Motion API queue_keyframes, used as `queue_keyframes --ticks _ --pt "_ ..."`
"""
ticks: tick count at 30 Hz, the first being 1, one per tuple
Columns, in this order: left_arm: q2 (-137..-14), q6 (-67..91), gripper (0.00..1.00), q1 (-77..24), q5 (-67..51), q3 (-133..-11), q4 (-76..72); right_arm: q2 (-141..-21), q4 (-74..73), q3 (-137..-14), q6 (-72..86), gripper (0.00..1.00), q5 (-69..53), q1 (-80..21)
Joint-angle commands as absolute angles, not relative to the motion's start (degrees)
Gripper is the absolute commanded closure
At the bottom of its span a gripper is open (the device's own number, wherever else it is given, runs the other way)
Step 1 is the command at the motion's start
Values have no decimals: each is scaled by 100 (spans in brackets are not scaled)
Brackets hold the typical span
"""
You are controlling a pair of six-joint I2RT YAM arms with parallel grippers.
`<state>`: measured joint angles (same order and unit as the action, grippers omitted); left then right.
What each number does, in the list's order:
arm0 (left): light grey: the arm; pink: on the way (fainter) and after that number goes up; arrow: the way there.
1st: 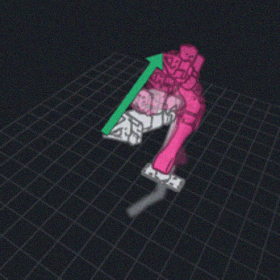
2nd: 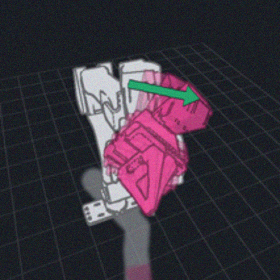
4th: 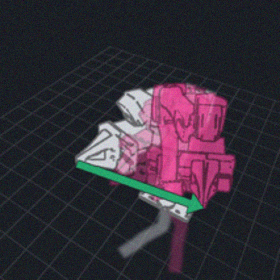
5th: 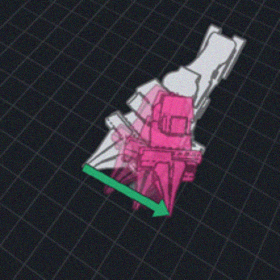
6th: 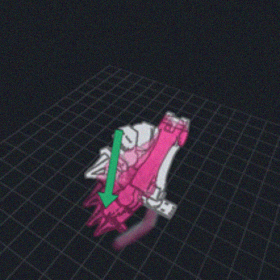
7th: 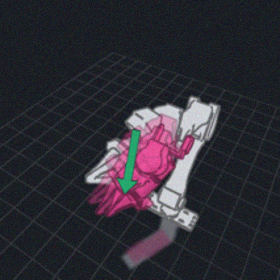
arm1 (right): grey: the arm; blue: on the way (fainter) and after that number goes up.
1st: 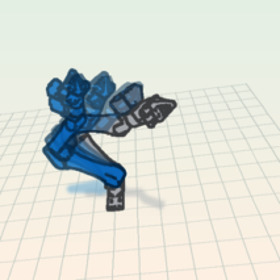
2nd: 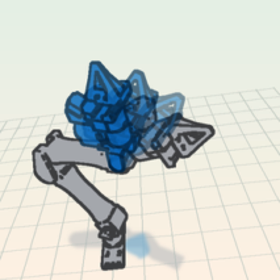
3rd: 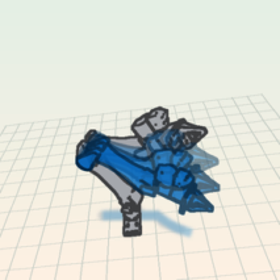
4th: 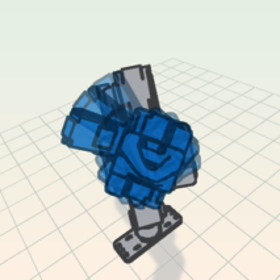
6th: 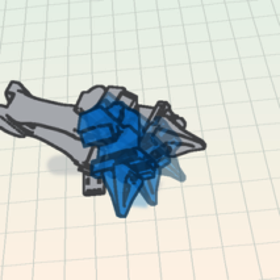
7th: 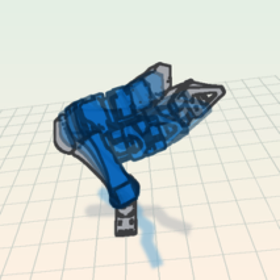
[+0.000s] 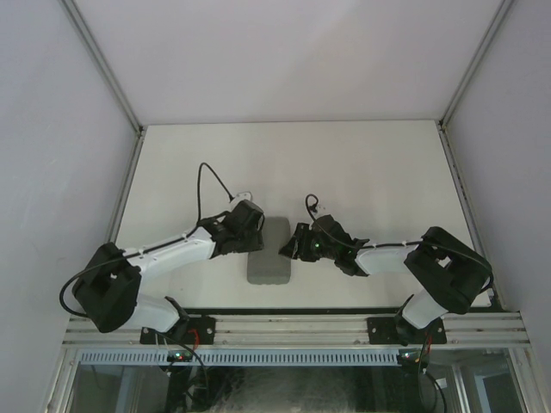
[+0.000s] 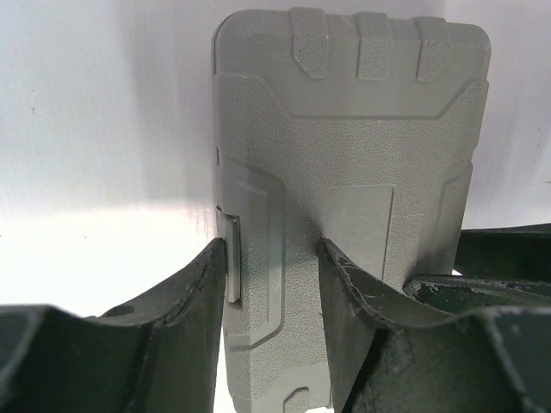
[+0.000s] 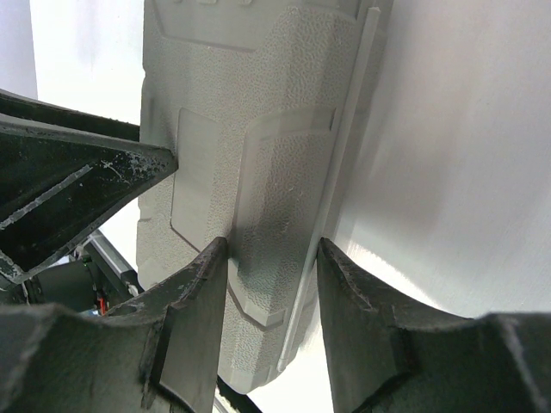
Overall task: Sort the tools into containers
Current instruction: Close the storage box at the center of the board, then reset both arms
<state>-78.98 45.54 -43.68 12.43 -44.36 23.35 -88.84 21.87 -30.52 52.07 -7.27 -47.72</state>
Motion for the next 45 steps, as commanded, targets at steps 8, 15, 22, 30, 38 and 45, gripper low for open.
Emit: queue_keyframes --ticks 8,15,22,30,38,45 --pt "-8249 4415 88 -4729 1469 -4649 2900 -9046 1392 -2996 4936 59 -626 -4870" --pt "-7360 3880 44 -4687 1886 -5089 3089 -8780 1175 -2992 4786 59 -568 -4720" --pt "-6101 3465 26 -4546 2291 -5235 3023 -7649 970 -2988 4185 46 -543 -4513" --pt "-4293 3292 3 -4483 2904 -4926 3042 -4998 -369 -2992 3554 19 372 -4264" --pt "-3079 3444 0 -4485 3434 -4553 3482 -2838 -2061 -2989 3175 0 1150 -4049" --pt "-2319 3620 0 -4484 3745 -4093 3668 -2093 -2782 -2995 3080 0 1479 -4017"
